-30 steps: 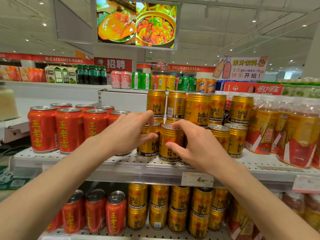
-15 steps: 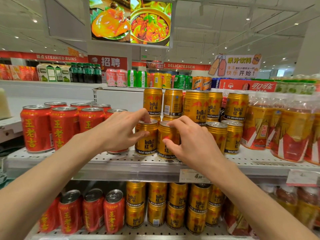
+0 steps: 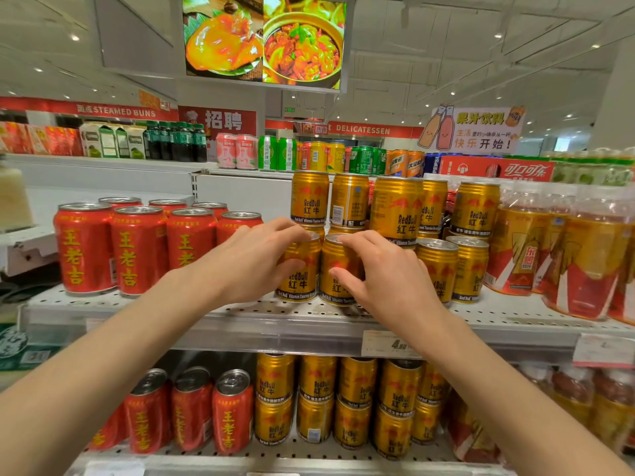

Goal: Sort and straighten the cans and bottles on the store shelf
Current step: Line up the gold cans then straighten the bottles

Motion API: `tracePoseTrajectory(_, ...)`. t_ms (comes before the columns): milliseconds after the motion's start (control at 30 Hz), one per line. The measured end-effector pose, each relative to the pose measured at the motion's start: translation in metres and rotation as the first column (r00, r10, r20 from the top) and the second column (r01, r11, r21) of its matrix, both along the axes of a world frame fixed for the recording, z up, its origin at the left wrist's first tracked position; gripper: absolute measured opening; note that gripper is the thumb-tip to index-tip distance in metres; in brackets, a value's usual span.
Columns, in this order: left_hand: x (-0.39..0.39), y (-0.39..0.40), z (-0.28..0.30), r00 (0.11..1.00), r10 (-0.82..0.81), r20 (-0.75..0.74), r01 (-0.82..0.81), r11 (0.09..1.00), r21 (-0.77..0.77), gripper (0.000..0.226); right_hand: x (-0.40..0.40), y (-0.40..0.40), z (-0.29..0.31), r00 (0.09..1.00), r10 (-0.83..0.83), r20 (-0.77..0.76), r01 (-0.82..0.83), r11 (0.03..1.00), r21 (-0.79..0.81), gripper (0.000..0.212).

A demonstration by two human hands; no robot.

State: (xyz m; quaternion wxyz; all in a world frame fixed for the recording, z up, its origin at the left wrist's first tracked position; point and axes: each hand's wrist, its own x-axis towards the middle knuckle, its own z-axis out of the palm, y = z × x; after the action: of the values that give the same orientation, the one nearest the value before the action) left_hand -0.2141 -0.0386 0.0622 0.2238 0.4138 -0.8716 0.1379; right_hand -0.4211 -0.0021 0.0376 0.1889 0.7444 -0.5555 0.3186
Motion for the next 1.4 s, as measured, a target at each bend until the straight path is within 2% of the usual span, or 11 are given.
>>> tracePoseTrajectory(133,0.000,0.006,-0.001,0.998,0.067,0.023,-0.065,0.995,-0.070,0.052,-0.013,0.004,-0.001,0.987,0.127,0.096,-0.127,0.992,-0.007,0.056)
tracePoseTrajectory(233,-0.002,0.006,-0.003,0.992,0.121,0.037,-0.112,0.973,-0.202,0.051,-0.034,0.014,0.001,0.952,0.243,0.187,-0.241,0.970,-0.031,0.042)
tracePoseTrajectory(300,-0.007,0.003,-0.005,0.997,0.076,0.005,-0.073,0.967,-0.246,0.054,-0.048,0.022,0.003,0.923,0.286,0.258,-0.279,0.958,-0.064,0.031)
tracePoseTrajectory(400,-0.021,-0.003,-0.009,1.000,0.019,0.000,-0.018,0.953,-0.301,0.062,-0.071,0.031,0.005,0.915,0.283,0.287,-0.247,0.956,-0.155,0.019)
tracePoseTrajectory(500,-0.038,-0.005,-0.011,1.000,0.002,-0.008,-0.004,0.963,-0.270,0.070,-0.097,0.031,0.008,0.957,0.143,0.252,-0.100,0.979,-0.178,0.020)
tracePoseTrajectory(600,-0.055,-0.003,-0.011,1.000,0.004,-0.017,-0.008,0.977,-0.214,0.084,-0.116,0.022,0.012,0.992,-0.033,0.121,0.047,0.992,-0.117,0.037)
tracePoseTrajectory(733,-0.078,-0.005,-0.011,0.993,0.103,0.052,-0.092,0.979,-0.181,0.104,-0.122,0.009,0.018,0.995,-0.092,-0.027,0.094,0.991,0.096,0.048)
tracePoseTrajectory(833,-0.087,-0.007,-0.009,0.990,0.138,0.039,-0.129,0.976,-0.178,0.109,-0.125,0.001,0.019,0.998,-0.068,-0.019,0.070,0.976,0.205,0.048)
tracePoseTrajectory(1067,-0.093,-0.008,-0.004,0.990,0.133,0.040,-0.128,0.986,-0.109,0.110,-0.136,0.007,0.025,0.999,0.039,0.030,-0.045,0.972,0.230,0.045)
tracePoseTrajectory(1300,-0.095,-0.009,-0.002,0.989,0.137,0.050,-0.131,0.985,-0.113,0.101,-0.135,0.011,0.023,0.989,0.115,0.088,-0.132,0.967,0.217,0.045)
tracePoseTrajectory(1400,-0.095,-0.008,-0.003,0.989,0.142,0.053,-0.134,0.984,-0.120,0.102,-0.141,0.015,0.029,0.984,0.105,0.142,-0.144,0.945,0.292,0.047)
